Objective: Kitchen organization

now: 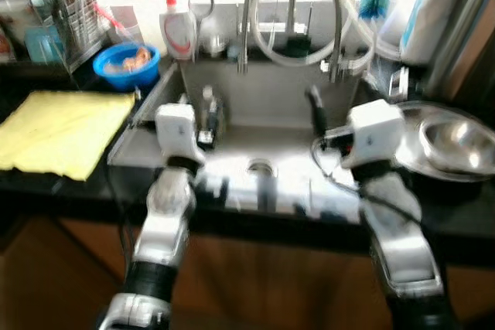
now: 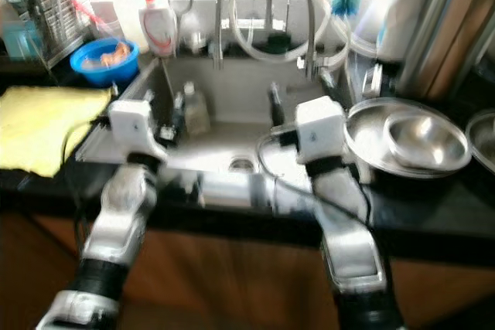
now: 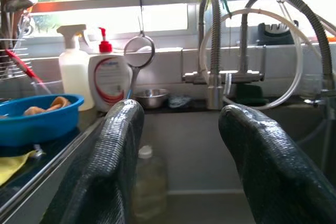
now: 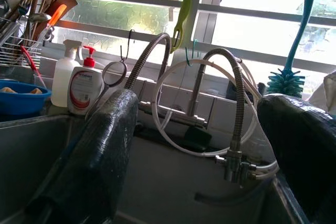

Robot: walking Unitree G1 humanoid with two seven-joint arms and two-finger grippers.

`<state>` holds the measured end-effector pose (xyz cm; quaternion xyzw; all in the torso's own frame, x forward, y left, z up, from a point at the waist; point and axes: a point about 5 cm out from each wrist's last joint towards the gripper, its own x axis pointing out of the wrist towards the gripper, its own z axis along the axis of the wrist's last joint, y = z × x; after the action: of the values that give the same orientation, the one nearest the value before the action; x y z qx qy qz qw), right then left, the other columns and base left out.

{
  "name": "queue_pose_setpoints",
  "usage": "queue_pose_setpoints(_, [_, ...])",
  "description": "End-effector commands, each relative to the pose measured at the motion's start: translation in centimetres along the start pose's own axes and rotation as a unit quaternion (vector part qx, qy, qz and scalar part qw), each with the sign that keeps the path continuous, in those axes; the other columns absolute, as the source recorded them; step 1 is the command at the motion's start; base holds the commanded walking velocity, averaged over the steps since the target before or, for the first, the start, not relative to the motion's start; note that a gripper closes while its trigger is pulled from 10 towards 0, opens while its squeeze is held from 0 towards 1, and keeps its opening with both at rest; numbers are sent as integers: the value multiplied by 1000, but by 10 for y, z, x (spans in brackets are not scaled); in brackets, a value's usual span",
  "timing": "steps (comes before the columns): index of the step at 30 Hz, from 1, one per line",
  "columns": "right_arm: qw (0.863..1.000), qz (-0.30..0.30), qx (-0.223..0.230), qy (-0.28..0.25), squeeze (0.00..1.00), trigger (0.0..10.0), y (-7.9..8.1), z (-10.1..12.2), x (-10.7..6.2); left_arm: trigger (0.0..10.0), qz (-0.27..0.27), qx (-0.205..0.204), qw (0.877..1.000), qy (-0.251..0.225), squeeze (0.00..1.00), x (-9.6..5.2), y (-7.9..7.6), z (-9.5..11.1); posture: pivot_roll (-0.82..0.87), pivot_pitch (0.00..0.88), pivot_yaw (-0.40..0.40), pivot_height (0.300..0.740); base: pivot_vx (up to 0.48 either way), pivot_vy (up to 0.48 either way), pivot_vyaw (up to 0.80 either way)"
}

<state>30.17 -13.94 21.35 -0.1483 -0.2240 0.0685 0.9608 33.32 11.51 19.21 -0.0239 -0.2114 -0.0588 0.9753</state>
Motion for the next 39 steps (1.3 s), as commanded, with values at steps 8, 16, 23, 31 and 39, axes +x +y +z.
queue_pose_setpoints(8, [1000,-2,2,10,0,10000,-1,-3,0,10000,-8,-3,1000,-6,0,3,-4,3,-213,0,81,740,0,222,0])
queue_pose_setpoints(16, [996,-16,-15,90,0,10000,-9,-17,0,10000,-15,1,1000,-3,0,3,-6,2,-214,0,83,740,0,0,0])
queue_pose_setpoints(23, [984,-55,-37,163,0,10000,-50,-15,9,10000,-22,-1,1000,2,0,3,-9,0,-228,0,85,740,0,0,0])
queue_pose_setpoints(31, [982,-93,45,159,0,10000,-53,-15,5,10000,-31,-4,1000,2,0,2,-14,0,-218,0,87,740,0,0,0])
queue_pose_setpoints(39, [944,-268,82,174,0,10000,-119,-10,0,10000,-29,2,1000,3,0,2,-8,-1,-230,0,89,740,0,0,0])
